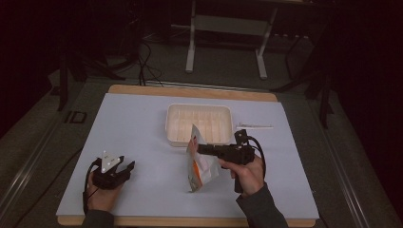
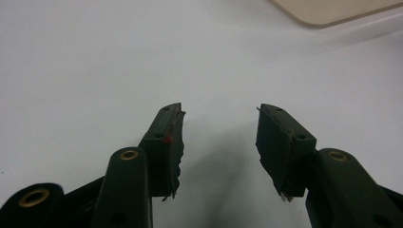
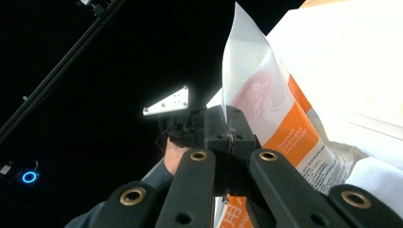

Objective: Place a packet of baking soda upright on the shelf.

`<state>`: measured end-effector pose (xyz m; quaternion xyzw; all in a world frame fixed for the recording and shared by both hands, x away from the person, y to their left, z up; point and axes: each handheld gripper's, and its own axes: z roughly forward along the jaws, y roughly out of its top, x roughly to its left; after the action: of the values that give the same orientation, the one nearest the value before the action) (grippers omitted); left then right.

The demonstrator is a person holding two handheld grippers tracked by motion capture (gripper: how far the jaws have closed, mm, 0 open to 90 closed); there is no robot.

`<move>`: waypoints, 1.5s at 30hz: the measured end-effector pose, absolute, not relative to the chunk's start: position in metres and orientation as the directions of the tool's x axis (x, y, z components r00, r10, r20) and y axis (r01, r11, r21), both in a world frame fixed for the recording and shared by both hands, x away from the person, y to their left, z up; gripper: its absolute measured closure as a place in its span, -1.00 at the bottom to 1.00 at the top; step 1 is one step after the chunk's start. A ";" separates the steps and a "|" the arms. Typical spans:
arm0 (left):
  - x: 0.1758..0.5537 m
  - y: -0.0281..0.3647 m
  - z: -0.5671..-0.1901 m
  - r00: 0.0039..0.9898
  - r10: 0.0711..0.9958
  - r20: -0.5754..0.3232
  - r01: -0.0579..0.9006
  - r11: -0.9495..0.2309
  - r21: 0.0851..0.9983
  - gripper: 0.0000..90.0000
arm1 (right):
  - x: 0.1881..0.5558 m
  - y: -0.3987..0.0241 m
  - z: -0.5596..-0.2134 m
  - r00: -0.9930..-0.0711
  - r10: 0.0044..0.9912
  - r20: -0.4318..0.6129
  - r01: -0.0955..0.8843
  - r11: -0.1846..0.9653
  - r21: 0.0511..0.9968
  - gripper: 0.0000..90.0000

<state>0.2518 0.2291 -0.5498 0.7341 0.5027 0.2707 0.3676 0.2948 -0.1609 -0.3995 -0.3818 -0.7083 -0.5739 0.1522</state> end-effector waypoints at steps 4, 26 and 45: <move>0.252 0.229 -0.550 0.348 0.937 0.030 0.539 -0.226 0.812 0.14 | 0.298 -0.160 -0.397 -0.666 0.370 0.648 0.710 0.047 0.703 1.00; 0.252 0.229 -0.550 0.350 0.936 0.029 0.539 -0.227 0.811 0.14 | 0.313 -0.162 -0.384 -0.652 0.393 0.648 0.706 0.004 0.708 1.00; 0.252 0.229 -0.550 0.352 0.936 0.028 0.540 -0.227 0.810 0.14 | 0.328 -0.162 -0.368 -0.651 0.428 0.627 0.683 -0.028 0.730 1.00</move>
<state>0.2522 0.2288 -0.5504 0.7356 0.5014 0.2693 0.3672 0.3284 -0.1623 -0.3675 -0.4034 -0.6886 -0.5928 0.1077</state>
